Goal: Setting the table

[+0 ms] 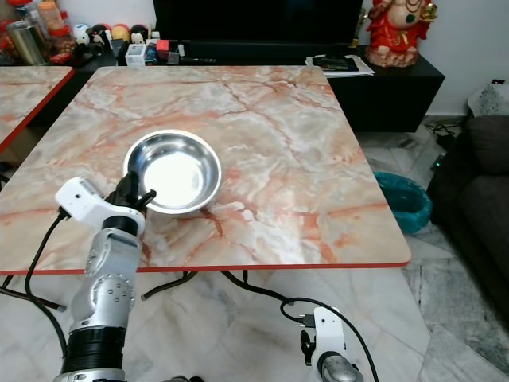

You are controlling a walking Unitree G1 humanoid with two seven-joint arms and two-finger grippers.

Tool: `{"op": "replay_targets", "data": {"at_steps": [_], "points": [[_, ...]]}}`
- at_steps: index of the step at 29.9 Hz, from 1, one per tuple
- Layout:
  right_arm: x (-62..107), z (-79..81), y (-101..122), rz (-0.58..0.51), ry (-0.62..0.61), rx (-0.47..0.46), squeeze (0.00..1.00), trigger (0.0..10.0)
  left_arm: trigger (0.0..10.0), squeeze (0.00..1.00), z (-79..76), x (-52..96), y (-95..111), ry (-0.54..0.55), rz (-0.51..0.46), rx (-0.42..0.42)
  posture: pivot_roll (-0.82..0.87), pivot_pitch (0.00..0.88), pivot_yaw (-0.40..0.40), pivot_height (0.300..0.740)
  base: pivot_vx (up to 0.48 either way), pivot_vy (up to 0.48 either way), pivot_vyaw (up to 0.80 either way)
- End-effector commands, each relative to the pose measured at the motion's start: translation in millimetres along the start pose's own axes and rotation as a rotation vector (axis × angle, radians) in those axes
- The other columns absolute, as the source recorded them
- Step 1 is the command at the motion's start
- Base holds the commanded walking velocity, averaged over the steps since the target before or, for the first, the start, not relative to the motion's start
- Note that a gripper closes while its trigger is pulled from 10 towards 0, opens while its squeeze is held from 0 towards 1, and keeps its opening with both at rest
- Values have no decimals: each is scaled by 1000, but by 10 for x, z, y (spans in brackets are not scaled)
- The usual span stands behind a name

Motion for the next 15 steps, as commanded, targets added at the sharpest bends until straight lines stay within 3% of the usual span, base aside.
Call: {"op": "replay_targets", "data": {"at_steps": [1,5,7,15], "points": [[-3,-1,4,6,3,4,0,10000,10000,0,-62,2,-51,-12,23,22,53,69,-29,740,0,0,0],[-5,0,11,4,3,3,0,10000,10000,0,-47,25,-58,-3,27,20,54,69,-28,740,0,0,0],[-3,18,-1,7,7,4,0,10000,10000,0,26,95,-143,8,99,28,65,81,-31,740,0,0,0],[4,18,-34,15,6,1,0,10000,10000,0,72,146,-205,3,191,-26,67,90,-32,740,0,0,0]]}}
Point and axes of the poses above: a point about 5 cm out from each wrist's last joint towards the gripper, its own x axis pointing back from the gripper into the wrist, its own y axis along the axis of the wrist's last joint, z = x × y, the point moved 3 cm from there along -x, pointing out of the wrist towards the gripper, and after that the axes turned 12 degrees about x, right-handed, at the moved point
